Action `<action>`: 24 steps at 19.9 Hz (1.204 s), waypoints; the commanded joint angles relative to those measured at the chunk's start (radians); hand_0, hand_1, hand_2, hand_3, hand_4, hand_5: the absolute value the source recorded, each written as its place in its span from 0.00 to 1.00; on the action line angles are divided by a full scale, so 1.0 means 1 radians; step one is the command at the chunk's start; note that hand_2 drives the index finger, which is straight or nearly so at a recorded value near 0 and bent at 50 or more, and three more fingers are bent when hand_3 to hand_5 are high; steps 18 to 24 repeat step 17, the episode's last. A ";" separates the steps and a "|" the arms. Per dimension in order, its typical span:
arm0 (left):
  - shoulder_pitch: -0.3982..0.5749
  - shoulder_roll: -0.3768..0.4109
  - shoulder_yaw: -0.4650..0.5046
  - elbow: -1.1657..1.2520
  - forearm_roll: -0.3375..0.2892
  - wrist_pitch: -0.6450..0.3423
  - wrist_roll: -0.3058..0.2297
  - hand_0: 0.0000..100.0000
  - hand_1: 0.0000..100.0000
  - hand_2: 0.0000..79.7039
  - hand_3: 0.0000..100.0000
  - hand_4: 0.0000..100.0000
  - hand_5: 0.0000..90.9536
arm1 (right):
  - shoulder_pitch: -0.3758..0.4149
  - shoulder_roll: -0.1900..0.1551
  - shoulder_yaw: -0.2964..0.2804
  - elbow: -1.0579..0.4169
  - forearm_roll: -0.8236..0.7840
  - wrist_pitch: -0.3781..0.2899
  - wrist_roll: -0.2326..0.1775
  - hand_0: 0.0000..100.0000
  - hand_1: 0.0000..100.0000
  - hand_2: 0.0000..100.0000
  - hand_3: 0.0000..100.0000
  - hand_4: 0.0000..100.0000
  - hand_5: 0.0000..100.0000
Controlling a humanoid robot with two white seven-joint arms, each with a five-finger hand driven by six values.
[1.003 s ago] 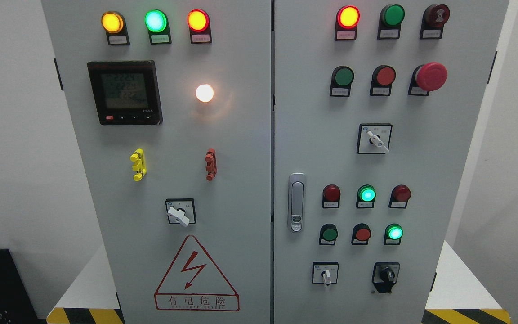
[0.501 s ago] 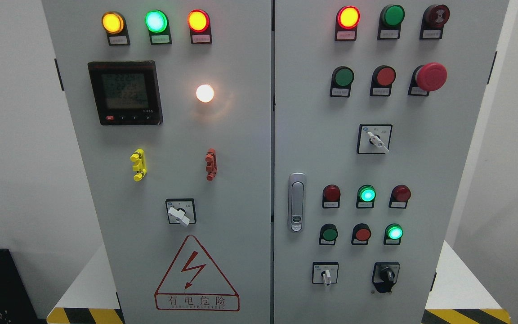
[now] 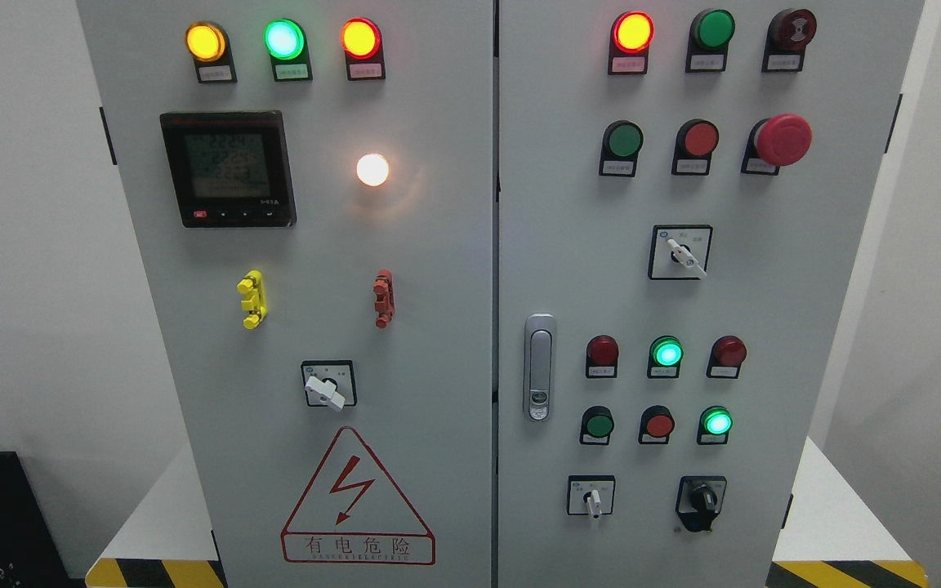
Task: Turn on light switch 1
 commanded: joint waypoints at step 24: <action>-0.119 -0.006 -0.066 0.099 0.003 0.192 0.064 0.12 0.00 0.00 0.00 0.00 0.00 | 0.000 0.000 0.000 0.000 0.000 0.000 -0.001 0.31 0.00 0.00 0.00 0.00 0.00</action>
